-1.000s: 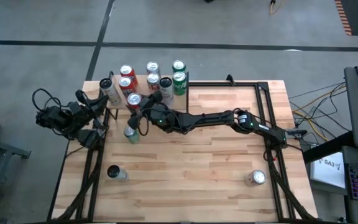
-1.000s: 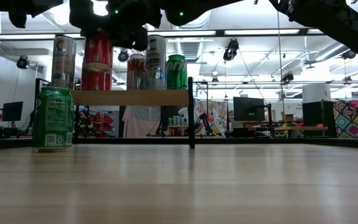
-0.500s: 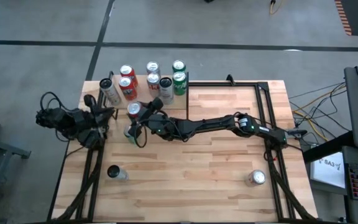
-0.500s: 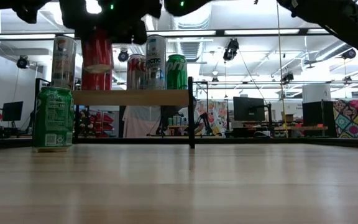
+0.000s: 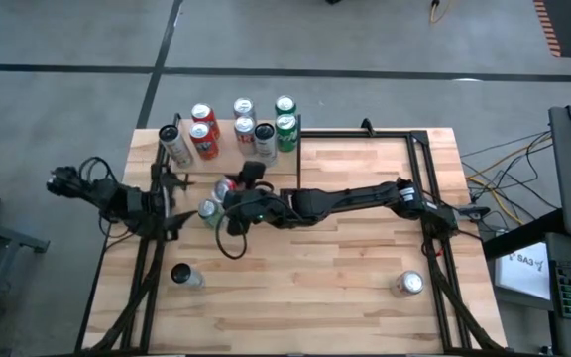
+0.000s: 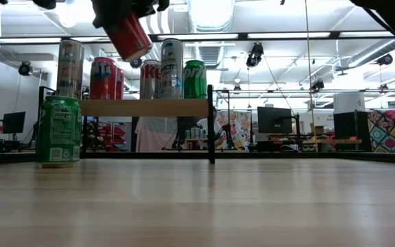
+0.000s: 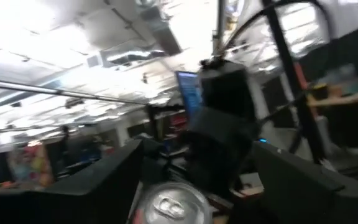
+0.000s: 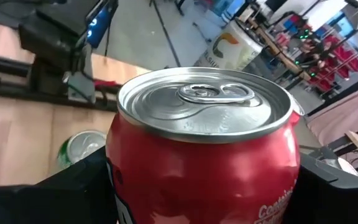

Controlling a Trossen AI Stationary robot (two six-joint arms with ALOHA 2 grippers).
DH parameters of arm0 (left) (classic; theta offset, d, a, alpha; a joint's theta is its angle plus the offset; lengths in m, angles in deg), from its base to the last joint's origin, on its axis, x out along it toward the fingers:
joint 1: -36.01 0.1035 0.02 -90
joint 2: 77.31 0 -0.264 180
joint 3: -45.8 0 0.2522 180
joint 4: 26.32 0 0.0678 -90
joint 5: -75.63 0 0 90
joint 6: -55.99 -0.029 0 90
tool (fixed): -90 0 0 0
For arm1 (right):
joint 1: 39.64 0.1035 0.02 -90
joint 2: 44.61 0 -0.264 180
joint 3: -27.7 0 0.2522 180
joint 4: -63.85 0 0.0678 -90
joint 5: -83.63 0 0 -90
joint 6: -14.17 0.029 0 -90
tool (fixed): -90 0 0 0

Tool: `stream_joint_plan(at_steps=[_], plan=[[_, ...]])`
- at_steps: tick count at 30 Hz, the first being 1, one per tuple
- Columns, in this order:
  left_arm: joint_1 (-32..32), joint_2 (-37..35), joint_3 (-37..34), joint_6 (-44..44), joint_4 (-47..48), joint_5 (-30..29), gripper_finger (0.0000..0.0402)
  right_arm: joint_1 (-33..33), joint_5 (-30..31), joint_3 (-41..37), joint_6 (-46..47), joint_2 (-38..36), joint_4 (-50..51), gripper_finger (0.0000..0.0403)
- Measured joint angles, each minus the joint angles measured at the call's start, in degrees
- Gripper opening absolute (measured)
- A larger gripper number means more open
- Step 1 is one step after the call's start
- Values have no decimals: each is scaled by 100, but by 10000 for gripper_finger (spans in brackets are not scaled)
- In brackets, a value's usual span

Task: Place canned beverage on shelf
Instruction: Put the red soda can aligned with the other red soda cans on the shelf

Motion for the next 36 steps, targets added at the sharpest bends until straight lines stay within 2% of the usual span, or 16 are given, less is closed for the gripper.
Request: stream_joint_plan(at_steps=[4, 13, 20, 26, 29, 36], plan=[[14, 703, 7, -324, -568, -126, 308, 34, -30, 0, 76, -194, 221, 293], [64, 1904, 5, -689, -1998, -539, 307, 100, -167, -4, 27, -217, 379, 293], [247, 2435, 20, -468, -2277, -578, 307, 98, -228, -3, 20, -222, 455, 293], [388, 2815, 230, -89, -2288, -1128, 307, 99, -260, -3, -62, -222, 461, 293], [400, 3003, 303, 93, -2272, -1209, 307, 95, -257, -4, -92, -219, 519, 293], [407, 3473, 626, 699, -1632, -1343, 307, 108, -255, -4, -152, -218, 720, 293]])
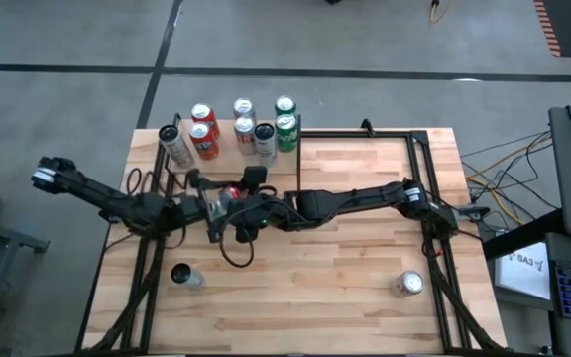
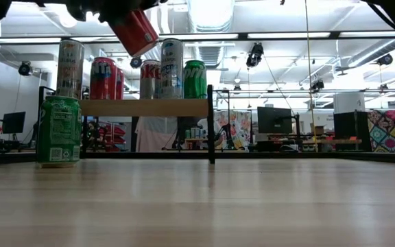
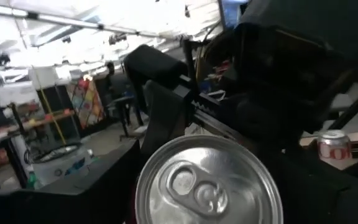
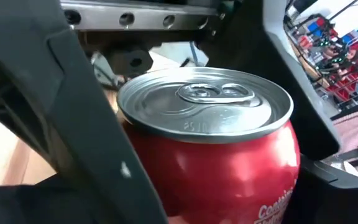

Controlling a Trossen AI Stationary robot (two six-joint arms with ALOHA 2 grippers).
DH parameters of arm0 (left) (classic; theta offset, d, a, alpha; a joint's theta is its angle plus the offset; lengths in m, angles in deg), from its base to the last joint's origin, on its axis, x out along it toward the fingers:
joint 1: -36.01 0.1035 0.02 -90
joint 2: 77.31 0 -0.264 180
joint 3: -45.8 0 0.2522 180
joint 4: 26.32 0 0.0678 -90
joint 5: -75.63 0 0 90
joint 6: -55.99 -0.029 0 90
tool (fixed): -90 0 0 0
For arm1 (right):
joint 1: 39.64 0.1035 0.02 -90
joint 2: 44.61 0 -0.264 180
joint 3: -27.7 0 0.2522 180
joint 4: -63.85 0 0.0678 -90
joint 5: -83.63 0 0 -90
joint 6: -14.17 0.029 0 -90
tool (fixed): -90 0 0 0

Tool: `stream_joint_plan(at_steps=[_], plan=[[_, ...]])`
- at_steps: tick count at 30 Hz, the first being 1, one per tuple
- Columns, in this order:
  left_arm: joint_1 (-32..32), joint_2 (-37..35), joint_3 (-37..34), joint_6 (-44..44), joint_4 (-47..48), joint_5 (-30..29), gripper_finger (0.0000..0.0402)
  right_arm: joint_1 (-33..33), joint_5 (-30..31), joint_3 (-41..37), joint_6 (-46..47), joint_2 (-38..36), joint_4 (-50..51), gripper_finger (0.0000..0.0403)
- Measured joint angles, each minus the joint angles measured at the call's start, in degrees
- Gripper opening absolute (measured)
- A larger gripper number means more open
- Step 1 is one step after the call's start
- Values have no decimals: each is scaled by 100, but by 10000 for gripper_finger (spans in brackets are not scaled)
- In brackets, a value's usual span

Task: Place canned beverage on shelf
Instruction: Put the red soda can aligned with the other red soda cans on the shelf

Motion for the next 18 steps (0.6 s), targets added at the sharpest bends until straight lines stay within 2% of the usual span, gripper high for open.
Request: stream_joint_plan(at_steps=[4, 7, 12, 18], plan=[[-2, 205, 126, 0, 20, -304, 306, -7, 5, 0, -17, 0, 63, 293], [-2, 251, 144, -21, 33, -311, 302, -9, 8, 0, 11, 1, 70, 293], [-9, 260, 142, -14, -11, -322, 272, -9, -4, -2, 216, 1, 55, 293], [-12, 269, 134, 62, -54, -351, 272, -7, -47, -4, 401, 1, 55, 293]])
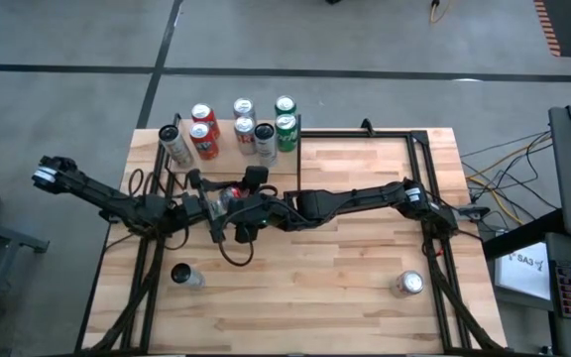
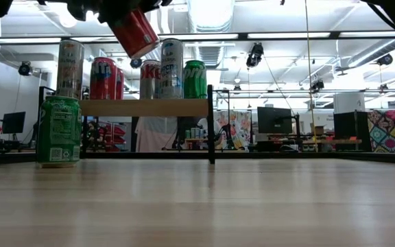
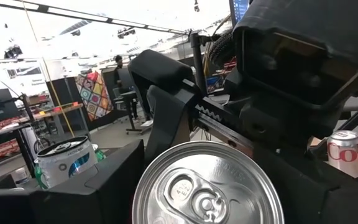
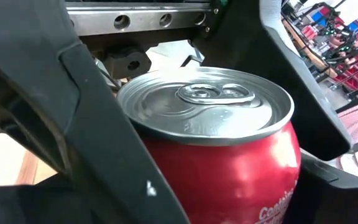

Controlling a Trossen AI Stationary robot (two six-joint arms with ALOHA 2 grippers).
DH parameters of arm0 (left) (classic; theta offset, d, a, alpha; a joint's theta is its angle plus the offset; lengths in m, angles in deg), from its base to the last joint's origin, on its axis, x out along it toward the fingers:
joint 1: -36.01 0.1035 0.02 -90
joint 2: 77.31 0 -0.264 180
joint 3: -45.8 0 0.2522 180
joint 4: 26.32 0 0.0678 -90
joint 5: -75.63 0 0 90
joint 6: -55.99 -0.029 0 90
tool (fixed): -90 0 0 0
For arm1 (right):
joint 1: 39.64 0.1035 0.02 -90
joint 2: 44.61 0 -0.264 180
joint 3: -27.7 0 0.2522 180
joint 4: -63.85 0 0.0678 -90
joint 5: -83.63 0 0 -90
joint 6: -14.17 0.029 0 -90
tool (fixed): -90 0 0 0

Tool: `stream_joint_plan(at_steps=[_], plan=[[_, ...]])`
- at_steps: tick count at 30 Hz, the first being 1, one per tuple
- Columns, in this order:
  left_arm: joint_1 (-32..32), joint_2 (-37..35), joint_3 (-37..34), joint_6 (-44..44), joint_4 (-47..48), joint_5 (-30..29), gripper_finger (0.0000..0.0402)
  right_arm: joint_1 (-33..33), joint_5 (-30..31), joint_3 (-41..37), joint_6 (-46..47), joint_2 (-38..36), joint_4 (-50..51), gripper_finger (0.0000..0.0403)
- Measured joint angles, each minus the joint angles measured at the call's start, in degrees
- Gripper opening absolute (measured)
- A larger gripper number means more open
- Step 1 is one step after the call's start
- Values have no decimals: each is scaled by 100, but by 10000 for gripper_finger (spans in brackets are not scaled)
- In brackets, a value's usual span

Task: Place canned beverage on shelf
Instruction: Put the red soda can aligned with the other red soda cans on the shelf

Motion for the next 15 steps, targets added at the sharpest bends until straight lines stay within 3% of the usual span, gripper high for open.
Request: stream_joint_plan(at_steps=[15], plan=[[1, 11, -14, 308, -9, 66, 271, -2, 27, -26, 305, 0, 16, 329]])
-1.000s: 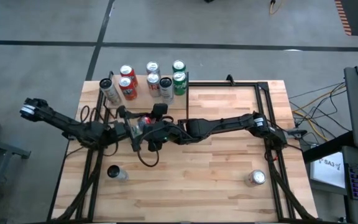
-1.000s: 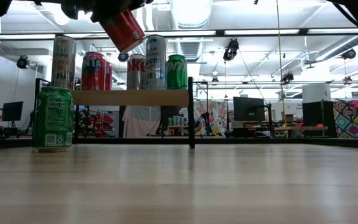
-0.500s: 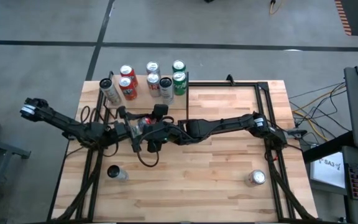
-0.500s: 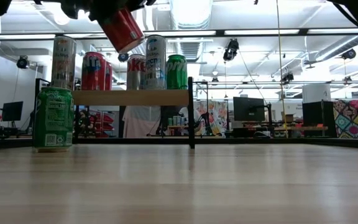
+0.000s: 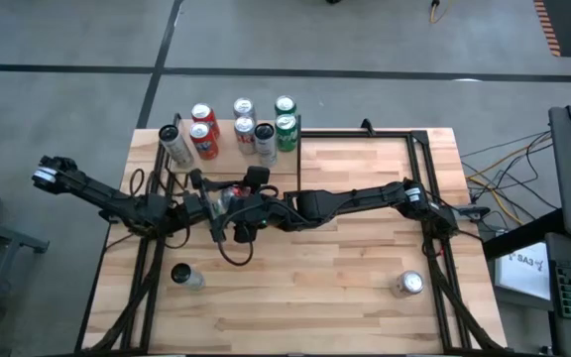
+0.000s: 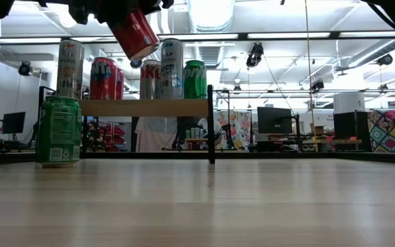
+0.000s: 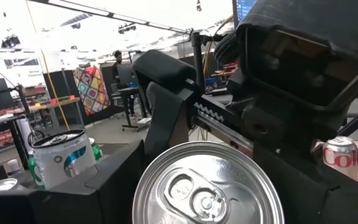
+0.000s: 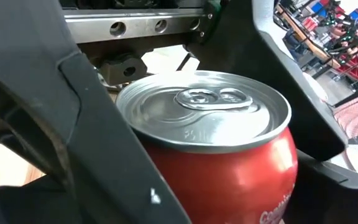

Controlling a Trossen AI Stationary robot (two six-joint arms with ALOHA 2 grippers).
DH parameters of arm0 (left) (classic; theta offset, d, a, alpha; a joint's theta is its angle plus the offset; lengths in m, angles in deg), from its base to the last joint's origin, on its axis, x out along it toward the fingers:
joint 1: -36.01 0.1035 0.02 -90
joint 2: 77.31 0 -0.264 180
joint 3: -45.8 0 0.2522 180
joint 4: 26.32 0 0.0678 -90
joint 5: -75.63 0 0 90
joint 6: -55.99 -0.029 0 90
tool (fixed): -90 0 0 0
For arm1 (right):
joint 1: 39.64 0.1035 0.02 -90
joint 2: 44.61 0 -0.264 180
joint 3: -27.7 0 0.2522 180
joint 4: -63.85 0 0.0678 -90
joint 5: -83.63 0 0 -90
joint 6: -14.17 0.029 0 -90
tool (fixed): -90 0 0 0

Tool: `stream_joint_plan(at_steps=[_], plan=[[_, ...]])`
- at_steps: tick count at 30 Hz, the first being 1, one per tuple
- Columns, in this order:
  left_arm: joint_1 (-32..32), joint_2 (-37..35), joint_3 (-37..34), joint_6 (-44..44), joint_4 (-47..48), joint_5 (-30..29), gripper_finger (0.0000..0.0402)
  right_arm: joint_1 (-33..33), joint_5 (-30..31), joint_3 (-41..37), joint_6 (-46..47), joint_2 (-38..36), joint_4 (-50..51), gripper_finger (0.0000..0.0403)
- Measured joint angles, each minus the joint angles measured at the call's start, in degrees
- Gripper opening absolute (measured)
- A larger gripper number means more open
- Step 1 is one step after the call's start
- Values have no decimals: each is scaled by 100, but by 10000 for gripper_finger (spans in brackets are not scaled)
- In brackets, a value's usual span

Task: Place canned beverage on shelf
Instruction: Put the red soda can aligned with the other red soda cans on the shelf

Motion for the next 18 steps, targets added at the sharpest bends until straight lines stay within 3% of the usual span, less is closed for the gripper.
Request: stream_joint_plan(at_steps=[12, 18], plan=[[-2, -6, 11, 128, 477, -463, 271, 7, 8, -11, 182, -2, 412, 329], [0, -38, 33, 150, 803, -1165, 271, 9, 65, 20, 360, -123, 874, 331]])
